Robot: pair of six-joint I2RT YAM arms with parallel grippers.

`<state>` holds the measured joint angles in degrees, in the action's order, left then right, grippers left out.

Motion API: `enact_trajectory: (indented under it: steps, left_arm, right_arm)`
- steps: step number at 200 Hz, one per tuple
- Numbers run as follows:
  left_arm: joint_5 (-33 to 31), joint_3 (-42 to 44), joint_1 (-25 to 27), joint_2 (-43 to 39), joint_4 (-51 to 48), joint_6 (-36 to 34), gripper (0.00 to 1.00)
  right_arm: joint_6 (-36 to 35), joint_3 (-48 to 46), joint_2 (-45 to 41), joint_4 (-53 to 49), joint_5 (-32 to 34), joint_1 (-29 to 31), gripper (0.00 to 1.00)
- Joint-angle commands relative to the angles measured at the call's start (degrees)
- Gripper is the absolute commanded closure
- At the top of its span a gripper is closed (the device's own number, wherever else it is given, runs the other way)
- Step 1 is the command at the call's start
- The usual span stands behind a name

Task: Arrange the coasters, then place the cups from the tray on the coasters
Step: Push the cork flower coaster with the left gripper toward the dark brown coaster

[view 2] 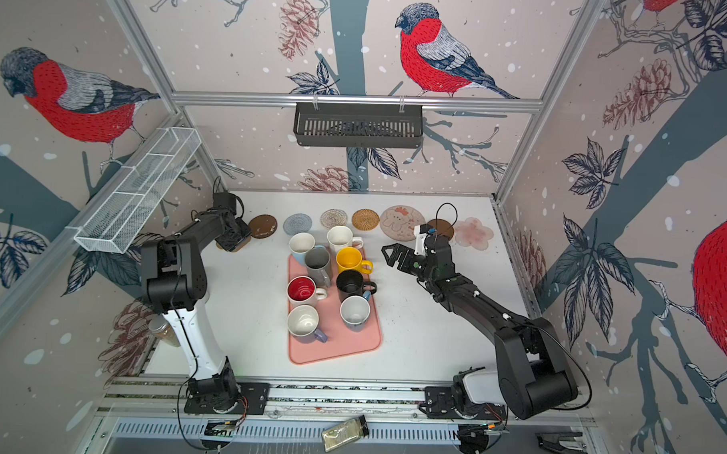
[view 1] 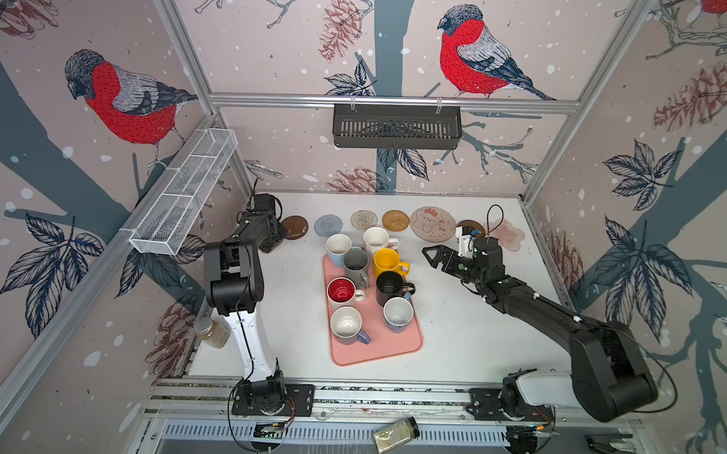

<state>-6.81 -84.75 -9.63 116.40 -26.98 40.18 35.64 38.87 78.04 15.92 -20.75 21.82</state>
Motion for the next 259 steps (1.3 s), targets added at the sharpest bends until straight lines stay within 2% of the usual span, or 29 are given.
enact_trajectory:
  steps: [1, 152, 178, 230, 259]
  left_arm:
    - [-0.58, -0.31, -0.52, 1.46, 0.54, 0.50, 0.49]
    - [0.49, -10.61, -2.33, 10.62, -0.27, 0.89, 0.49]
    - [0.93, -10.62, -2.33, 11.10, 1.36, 1.05, 0.49]
    - [6.72, -9.12, -2.50, 11.06, 8.76, 1.49, 0.49]
    - [6.03, -11.85, -2.50, 12.25, 8.10, 1.40, 0.49]
  right_arm:
    - [-1.35, -0.11, -0.13, 0.02, 0.98, 0.13, 0.01]
    - [-2.33, 0.50, 2.09, -0.81, 2.38, -0.22, 0.01]
    - [-2.41, 0.59, 2.42, -0.91, 2.47, -0.32, 0.01]
    - [-2.66, 0.92, 3.35, -1.09, 2.69, -0.42, 0.01]
    - [-2.84, 1.07, 3.67, -1.35, 2.82, -0.49, 0.01]
